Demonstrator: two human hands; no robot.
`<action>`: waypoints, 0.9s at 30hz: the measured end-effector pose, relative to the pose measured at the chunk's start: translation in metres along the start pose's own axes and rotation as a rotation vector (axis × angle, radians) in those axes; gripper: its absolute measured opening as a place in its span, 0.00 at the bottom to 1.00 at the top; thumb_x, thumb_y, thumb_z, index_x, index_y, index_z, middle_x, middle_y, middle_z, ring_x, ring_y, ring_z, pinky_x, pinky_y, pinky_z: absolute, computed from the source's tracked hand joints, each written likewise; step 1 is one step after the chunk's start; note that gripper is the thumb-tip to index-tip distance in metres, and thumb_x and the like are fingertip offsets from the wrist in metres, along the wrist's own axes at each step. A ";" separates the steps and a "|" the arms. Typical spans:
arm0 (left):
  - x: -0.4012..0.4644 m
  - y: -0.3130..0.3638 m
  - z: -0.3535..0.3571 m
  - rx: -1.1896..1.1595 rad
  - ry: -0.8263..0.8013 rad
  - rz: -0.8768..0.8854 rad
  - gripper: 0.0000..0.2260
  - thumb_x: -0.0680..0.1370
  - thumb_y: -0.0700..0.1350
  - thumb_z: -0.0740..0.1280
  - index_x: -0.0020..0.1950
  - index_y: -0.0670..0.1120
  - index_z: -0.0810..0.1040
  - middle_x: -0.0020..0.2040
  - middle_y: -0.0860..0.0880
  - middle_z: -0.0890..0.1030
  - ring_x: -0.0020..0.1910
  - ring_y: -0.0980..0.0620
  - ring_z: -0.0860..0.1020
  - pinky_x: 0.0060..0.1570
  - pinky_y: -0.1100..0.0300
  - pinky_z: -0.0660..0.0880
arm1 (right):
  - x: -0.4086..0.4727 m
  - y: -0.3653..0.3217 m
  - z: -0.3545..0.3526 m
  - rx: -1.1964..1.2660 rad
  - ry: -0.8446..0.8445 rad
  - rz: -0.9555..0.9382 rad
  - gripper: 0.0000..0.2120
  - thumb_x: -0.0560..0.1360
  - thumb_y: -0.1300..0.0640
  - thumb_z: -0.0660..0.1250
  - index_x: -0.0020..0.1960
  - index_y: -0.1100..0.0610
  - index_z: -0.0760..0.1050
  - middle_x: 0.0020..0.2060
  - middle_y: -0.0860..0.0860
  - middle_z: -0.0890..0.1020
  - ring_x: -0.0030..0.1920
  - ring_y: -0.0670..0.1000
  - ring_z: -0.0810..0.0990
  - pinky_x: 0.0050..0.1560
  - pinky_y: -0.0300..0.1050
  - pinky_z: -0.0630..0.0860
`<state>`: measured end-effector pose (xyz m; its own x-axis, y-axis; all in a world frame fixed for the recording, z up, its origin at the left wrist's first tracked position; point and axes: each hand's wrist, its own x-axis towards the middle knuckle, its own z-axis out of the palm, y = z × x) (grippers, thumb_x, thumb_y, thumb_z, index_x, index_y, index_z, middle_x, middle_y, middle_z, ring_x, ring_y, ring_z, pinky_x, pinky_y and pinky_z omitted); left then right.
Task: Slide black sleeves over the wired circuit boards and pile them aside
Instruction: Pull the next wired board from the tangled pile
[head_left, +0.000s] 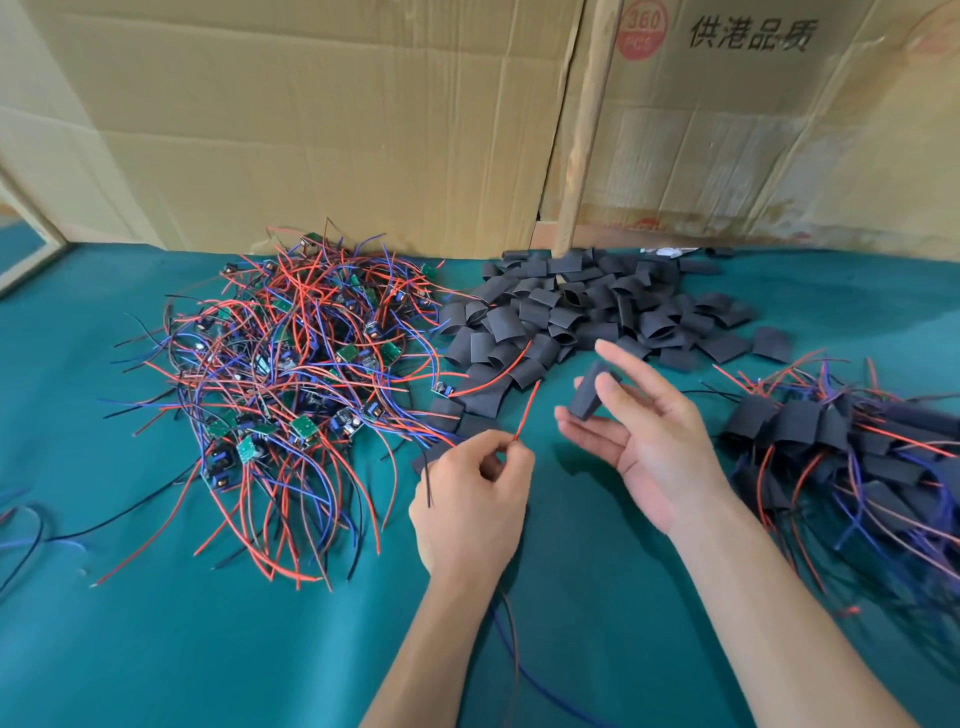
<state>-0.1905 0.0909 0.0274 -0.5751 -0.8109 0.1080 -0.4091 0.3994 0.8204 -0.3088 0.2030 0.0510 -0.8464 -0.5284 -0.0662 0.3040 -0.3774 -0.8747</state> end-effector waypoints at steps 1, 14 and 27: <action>0.000 0.000 0.000 0.005 -0.010 0.000 0.11 0.70 0.60 0.59 0.46 0.61 0.79 0.35 0.57 0.78 0.38 0.50 0.77 0.37 0.61 0.70 | 0.000 0.001 0.001 -0.009 0.022 -0.029 0.15 0.72 0.56 0.74 0.58 0.50 0.85 0.49 0.59 0.81 0.52 0.68 0.86 0.50 0.53 0.84; 0.000 0.000 -0.001 0.027 -0.043 0.032 0.11 0.69 0.61 0.59 0.46 0.66 0.78 0.35 0.58 0.78 0.39 0.50 0.77 0.36 0.64 0.69 | -0.009 0.012 0.020 -0.422 0.129 -0.462 0.08 0.73 0.59 0.76 0.49 0.52 0.81 0.43 0.49 0.87 0.42 0.48 0.84 0.49 0.41 0.80; -0.001 -0.003 0.001 0.063 -0.008 0.089 0.13 0.70 0.60 0.59 0.46 0.56 0.77 0.36 0.51 0.76 0.40 0.46 0.74 0.39 0.60 0.74 | -0.003 0.019 0.013 -0.470 0.292 -0.440 0.10 0.70 0.47 0.75 0.48 0.46 0.80 0.45 0.50 0.88 0.46 0.52 0.88 0.53 0.54 0.83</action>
<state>-0.1895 0.0906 0.0245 -0.6164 -0.7678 0.1745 -0.3994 0.4959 0.7711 -0.2945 0.1879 0.0411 -0.9499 -0.1518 0.2731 -0.2590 -0.1061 -0.9600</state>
